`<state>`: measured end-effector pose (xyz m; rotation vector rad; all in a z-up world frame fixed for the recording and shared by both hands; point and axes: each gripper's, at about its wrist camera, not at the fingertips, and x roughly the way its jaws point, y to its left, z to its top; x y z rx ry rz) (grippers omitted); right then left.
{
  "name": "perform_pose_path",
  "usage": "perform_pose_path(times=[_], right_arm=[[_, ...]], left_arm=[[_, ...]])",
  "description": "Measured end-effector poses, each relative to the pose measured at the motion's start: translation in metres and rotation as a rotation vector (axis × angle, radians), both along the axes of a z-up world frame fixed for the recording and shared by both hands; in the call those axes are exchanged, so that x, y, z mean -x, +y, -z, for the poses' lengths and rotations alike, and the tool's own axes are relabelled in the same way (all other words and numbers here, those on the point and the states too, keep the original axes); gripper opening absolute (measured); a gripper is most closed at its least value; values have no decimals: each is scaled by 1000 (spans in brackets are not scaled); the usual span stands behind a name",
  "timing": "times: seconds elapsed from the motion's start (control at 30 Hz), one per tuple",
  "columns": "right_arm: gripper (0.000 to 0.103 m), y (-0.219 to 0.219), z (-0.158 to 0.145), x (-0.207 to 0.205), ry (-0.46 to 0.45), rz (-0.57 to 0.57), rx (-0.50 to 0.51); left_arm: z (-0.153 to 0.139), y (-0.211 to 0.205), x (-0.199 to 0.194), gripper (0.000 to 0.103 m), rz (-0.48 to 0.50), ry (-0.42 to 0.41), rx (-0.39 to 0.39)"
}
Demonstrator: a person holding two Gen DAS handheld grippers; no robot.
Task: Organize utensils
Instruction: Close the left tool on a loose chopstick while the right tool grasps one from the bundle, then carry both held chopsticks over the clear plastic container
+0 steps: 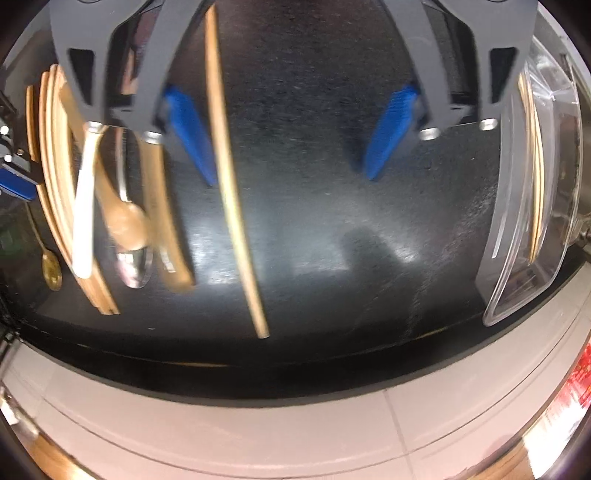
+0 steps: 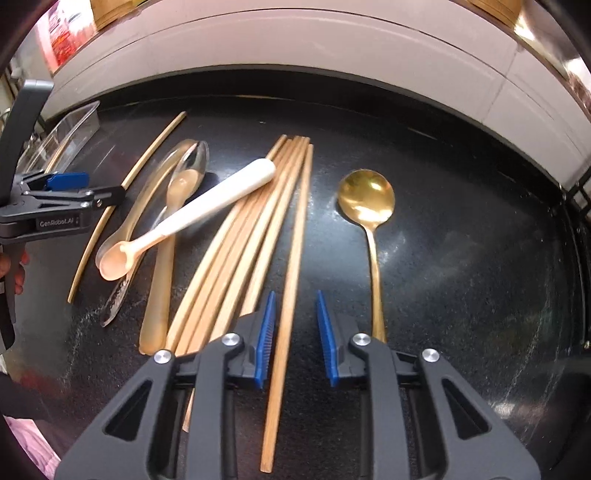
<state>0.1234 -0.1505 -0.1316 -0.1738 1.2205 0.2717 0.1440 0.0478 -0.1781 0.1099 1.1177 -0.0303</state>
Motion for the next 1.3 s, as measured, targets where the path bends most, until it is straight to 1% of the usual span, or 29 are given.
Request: perform_pose_path(times=[0.03,0.07,0.1,0.2,0.23,0.27,0.3,0.33,0.37,0.5,0.67,0.83,0.97,1.17,1.3], right_arm=[[23,2,0,0,0,-1,3],[22,4,0,0,-2,-5,10],[18,6,0,0,-1,-8,7],[16,10,0,-1,4,1,7],[13,10,0,-2,6,1,6],[12,10,0,-3,12,7,-4],[10,10,0,-4,14,15,-10],[10,10,0,-4,15,20,-11],[9,9,0,-4,19,30,-16],[8,-2,0,-6,38,79,-74],[7,-15,0,-7,55,129,-147],[7,-26,-4,-3,44,146,-163],[7,-30,-18,-6,15,139,-167],[7,-22,-41,-10,-30,112,-181],[7,-6,-62,-13,-62,66,-203]], left_arm=[[-2,-3,1,55,11,-2,8],[-3,-7,1,46,22,-3,8],[-4,-8,2,43,25,-1,8],[-4,-7,1,42,20,3,27],[-3,-7,0,42,18,5,32],[-3,-7,0,39,20,5,35],[-3,-7,-1,27,25,3,38],[-4,-8,-1,18,28,2,39],[-4,-6,-2,6,24,4,50],[-5,-2,-7,6,1,19,137],[-7,7,-9,6,-24,30,209],[-18,3,-9,6,-13,-1,207],[-34,3,-8,6,-7,-27,218],[-59,10,0,6,-24,-67,220],[-84,23,9,6,-51,-113,209]])
